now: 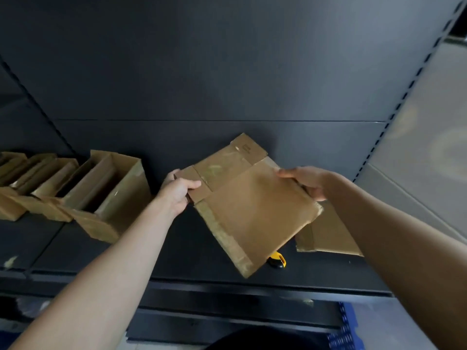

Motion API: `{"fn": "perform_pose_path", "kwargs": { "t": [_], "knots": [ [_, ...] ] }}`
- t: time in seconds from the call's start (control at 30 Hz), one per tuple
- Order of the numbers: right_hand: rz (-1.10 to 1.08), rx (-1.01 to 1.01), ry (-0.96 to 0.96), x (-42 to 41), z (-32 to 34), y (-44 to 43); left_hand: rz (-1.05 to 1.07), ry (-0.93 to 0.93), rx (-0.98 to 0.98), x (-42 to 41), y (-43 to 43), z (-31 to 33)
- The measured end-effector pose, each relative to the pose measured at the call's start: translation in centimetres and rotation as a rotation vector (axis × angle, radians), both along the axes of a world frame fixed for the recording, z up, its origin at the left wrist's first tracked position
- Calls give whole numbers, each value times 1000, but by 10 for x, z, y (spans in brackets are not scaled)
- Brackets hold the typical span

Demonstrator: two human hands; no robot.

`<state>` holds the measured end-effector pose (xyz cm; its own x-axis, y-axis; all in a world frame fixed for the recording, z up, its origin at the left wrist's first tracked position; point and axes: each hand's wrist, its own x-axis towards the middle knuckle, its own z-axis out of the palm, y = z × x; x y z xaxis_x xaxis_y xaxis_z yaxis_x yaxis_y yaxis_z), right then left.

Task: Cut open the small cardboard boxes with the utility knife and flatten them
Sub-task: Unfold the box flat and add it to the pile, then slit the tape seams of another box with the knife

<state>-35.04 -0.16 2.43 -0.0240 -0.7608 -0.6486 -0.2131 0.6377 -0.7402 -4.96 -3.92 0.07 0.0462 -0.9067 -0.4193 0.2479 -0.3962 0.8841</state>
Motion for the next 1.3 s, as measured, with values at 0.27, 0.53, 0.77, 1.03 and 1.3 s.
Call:
{"fn": "perform_pose_path", "kwargs": {
  "t": [0.27,0.53,0.77,1.03,1.3],
  "knots": [
    [-326,-273,241,-51,-9,31,-310,-153,80,-81,1,-8],
    [-499,-108,389,-103,-44,91,-758,-296,155,-155,33,-40],
    [-297,-66,648,-101,-58,94,-811,-469,144,-172,37,-57],
    [-64,-324,647,-38,-38,41,-519,-577,-153,-149,39,-41],
    [345,-358,473,58,-51,10,-272,-851,-363,-55,66,-29]
  ]
}}
